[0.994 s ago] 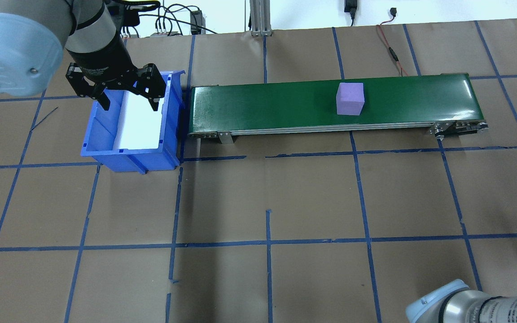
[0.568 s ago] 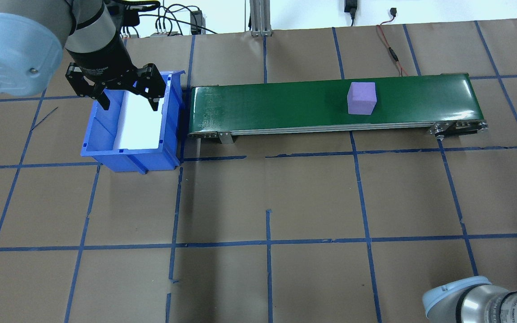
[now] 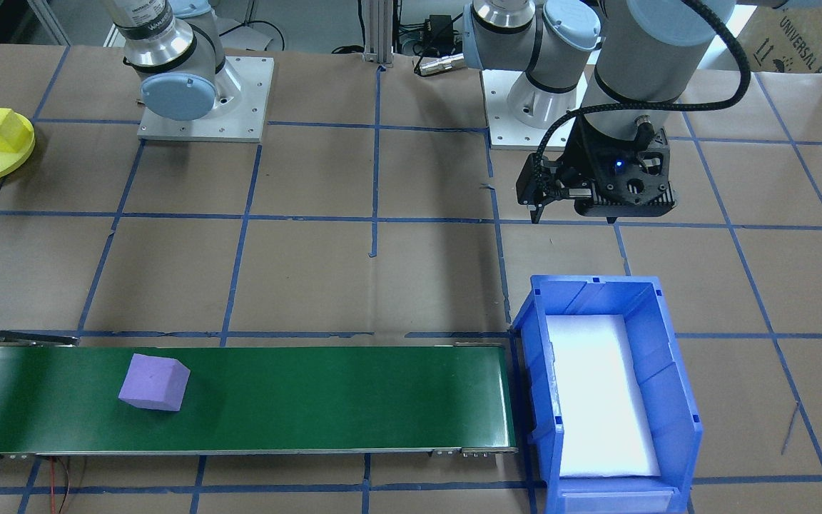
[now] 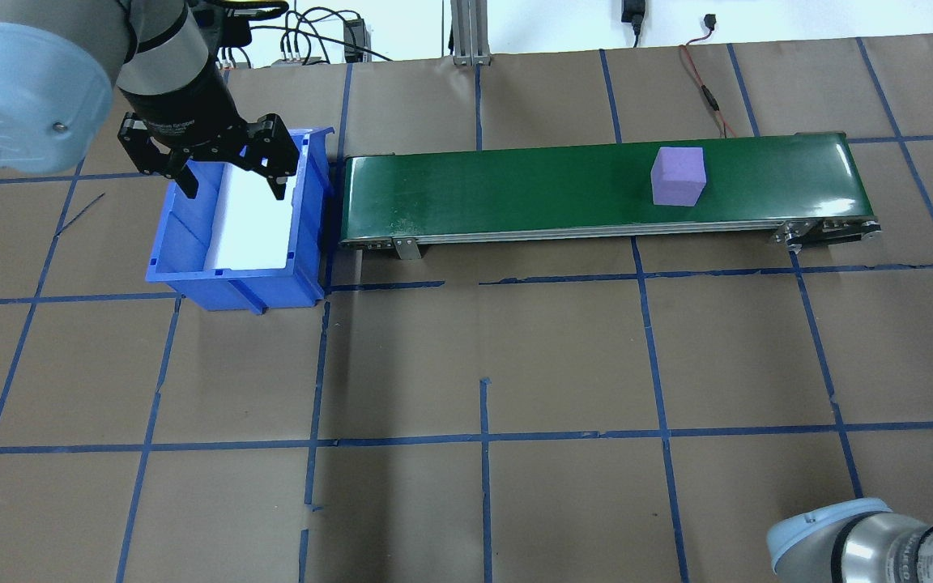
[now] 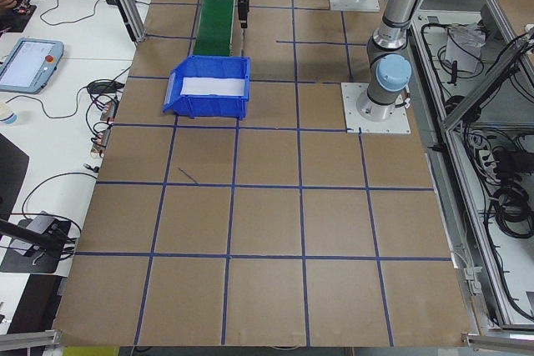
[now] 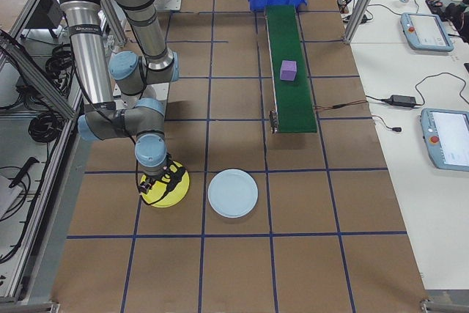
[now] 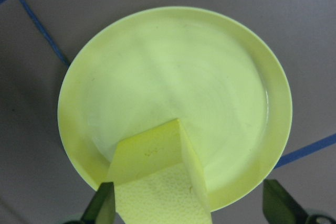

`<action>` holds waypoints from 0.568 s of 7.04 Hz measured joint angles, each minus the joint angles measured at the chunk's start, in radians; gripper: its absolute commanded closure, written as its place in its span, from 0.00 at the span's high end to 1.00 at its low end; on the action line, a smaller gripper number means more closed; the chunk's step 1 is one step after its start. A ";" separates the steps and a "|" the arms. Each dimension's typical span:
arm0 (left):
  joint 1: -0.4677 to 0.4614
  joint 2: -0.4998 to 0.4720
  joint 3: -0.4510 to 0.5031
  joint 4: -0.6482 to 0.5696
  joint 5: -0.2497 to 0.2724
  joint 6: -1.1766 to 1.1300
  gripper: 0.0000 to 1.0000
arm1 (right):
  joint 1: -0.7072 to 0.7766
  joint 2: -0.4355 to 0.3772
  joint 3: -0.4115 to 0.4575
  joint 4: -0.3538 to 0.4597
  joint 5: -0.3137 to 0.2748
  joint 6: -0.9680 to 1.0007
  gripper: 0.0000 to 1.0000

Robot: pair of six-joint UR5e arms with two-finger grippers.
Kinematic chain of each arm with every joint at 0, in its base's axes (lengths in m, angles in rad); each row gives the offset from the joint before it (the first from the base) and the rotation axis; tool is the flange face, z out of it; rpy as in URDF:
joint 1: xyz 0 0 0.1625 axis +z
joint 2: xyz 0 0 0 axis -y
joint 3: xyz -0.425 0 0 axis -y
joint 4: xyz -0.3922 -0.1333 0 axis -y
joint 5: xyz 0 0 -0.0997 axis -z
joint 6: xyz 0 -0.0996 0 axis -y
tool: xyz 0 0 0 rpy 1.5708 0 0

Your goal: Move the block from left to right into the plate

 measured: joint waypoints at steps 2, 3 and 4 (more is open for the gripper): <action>0.000 0.000 0.001 0.000 0.000 0.000 1.00 | 0.169 0.006 -0.117 0.012 0.017 0.089 1.00; -0.001 0.000 0.001 0.000 0.000 0.000 1.00 | 0.292 0.018 -0.200 0.030 0.043 0.161 1.00; 0.000 0.000 0.001 0.000 0.000 0.000 1.00 | 0.401 0.038 -0.271 0.049 0.072 0.218 1.00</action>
